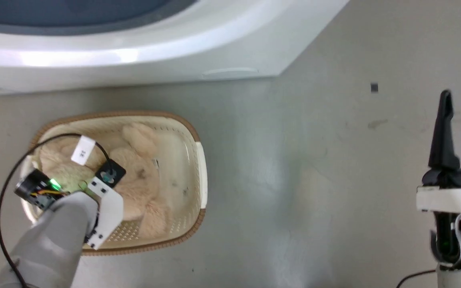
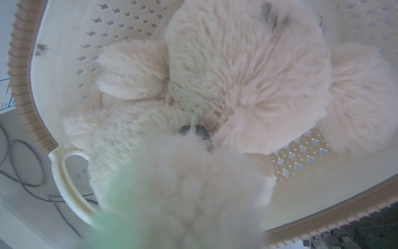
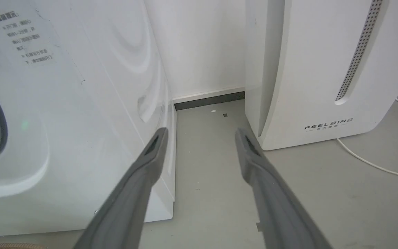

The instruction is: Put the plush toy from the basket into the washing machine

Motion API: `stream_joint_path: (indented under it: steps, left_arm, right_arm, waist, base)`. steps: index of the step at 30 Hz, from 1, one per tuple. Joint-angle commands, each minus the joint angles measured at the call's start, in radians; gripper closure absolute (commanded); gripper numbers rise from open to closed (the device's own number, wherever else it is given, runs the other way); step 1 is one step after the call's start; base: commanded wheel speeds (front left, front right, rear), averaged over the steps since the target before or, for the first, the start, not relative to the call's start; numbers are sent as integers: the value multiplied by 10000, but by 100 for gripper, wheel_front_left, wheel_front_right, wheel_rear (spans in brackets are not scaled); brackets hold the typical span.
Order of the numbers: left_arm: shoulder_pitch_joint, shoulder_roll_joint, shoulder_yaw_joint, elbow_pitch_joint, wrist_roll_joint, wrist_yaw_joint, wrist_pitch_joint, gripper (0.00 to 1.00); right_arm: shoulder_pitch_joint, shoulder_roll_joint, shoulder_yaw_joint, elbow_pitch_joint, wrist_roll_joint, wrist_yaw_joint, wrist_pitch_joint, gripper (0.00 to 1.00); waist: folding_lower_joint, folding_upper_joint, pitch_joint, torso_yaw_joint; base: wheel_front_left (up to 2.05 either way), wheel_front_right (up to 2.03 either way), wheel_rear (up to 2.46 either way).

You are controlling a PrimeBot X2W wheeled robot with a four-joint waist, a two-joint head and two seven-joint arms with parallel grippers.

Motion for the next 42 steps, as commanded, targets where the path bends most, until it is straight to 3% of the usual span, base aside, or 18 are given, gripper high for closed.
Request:
stream_joint_path:
  steps: [1,19,27,42]
  left_arm:
    - [188,-51,-15,9,-88,-45,-98,100]
    - [1396,-866,61,9,-965,-152,-2102,100]
    - [1893,-1048,320,-264,-1419,71,-2747,100]
    - [2516,-782,835,-3337,-1711,937,-2862,100]
  right_arm:
    - [155,-4,9,67,-94,-7,-45,0]
    - [1717,-4,-155,639,-420,-7,-45,0]
    - [2387,-4,-243,769,-400,-7,-45,0]
    - [2966,-4,-226,811,-352,-7,-46,0]
  waist:
    - [0,0,-583,221]
    - [0,0,-3482,1230]
    - [0,0,-4457,1567]
    - [0,0,-5229,1872]
  base:
    - [0,0,0]
    - [0,0,0]
    - [0,0,0]
    - [0,0,0]
